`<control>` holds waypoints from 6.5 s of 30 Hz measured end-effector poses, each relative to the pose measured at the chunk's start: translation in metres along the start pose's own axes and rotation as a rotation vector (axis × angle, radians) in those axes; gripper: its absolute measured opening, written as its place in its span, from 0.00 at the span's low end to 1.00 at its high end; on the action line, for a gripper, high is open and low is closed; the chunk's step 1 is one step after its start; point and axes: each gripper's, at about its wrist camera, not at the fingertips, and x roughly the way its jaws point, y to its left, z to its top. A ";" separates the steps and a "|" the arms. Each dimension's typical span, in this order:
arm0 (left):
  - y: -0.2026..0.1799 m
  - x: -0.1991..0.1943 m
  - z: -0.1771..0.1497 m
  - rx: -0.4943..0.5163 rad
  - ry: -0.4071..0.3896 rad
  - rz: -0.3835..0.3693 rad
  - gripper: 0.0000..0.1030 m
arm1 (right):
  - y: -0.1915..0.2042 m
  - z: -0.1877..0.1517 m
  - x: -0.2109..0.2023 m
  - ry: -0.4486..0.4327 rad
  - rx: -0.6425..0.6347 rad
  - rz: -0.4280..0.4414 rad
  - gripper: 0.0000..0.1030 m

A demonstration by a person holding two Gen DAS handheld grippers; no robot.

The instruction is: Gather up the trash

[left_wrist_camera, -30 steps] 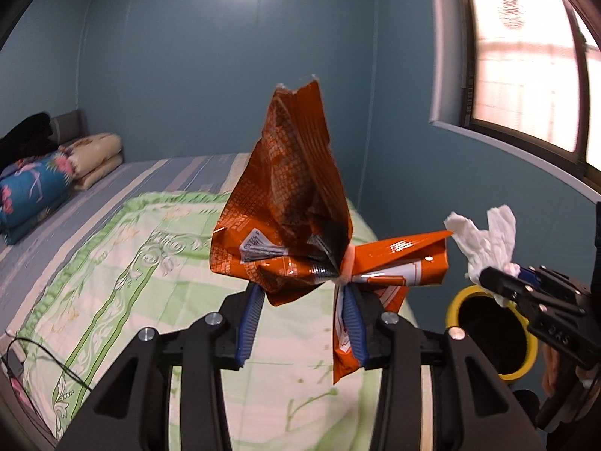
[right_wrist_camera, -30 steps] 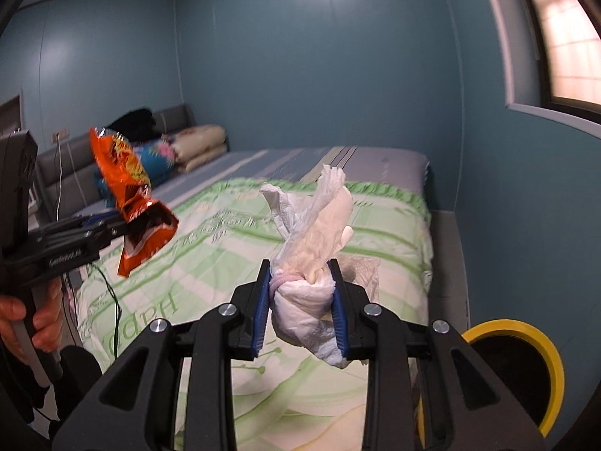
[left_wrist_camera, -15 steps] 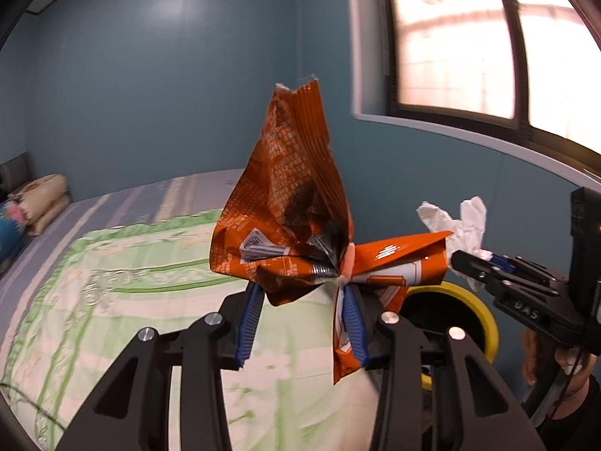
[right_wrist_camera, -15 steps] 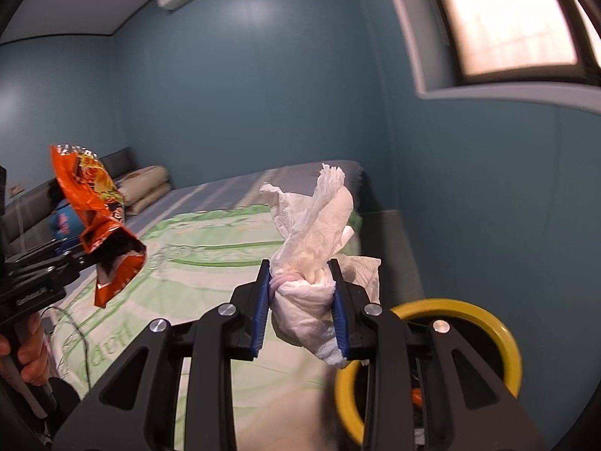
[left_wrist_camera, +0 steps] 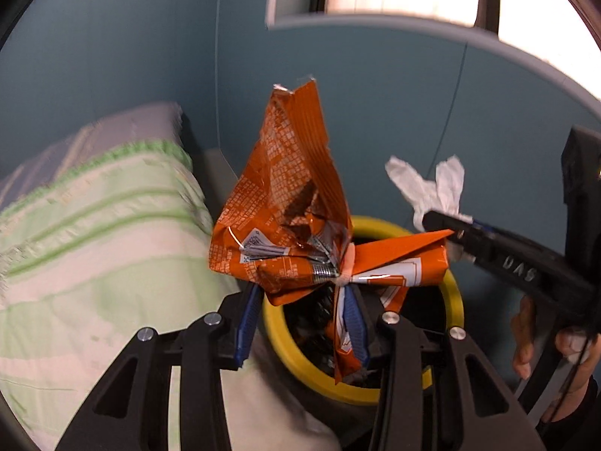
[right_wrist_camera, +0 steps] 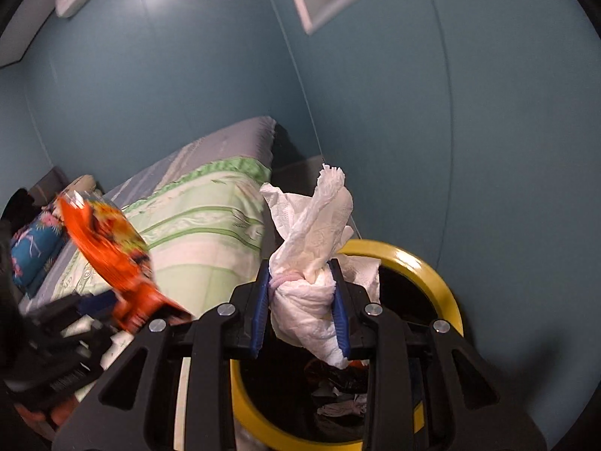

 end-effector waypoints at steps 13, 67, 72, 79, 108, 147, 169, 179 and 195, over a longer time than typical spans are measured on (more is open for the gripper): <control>-0.010 0.079 -0.010 -0.054 0.133 -0.035 0.46 | -0.031 -0.001 0.043 0.075 0.095 -0.029 0.33; 0.190 -0.306 -0.104 -0.409 -0.431 0.551 0.92 | 0.262 -0.014 -0.085 -0.230 -0.259 0.185 0.92; 0.179 -0.341 -0.115 -0.408 -0.473 0.577 0.92 | 0.287 -0.028 -0.119 -0.276 -0.311 0.217 0.92; 0.156 -0.366 -0.131 -0.396 -0.530 0.585 0.92 | 0.297 -0.049 -0.157 -0.359 -0.291 0.182 0.92; 0.116 -0.374 -0.161 -0.334 -0.595 0.619 0.92 | 0.287 -0.084 -0.164 -0.402 -0.224 0.126 0.92; 0.127 -0.356 -0.162 -0.355 -0.545 0.601 0.92 | 0.285 -0.087 -0.138 -0.334 -0.212 0.105 0.92; 0.125 -0.353 -0.159 -0.344 -0.540 0.594 0.92 | 0.284 -0.086 -0.127 -0.297 -0.210 0.109 0.92; 0.124 -0.351 -0.159 -0.345 -0.536 0.593 0.92 | 0.282 -0.086 -0.125 -0.286 -0.203 0.110 0.92; 0.122 -0.348 -0.161 -0.332 -0.537 0.587 0.92 | 0.281 -0.088 -0.122 -0.277 -0.199 0.110 0.92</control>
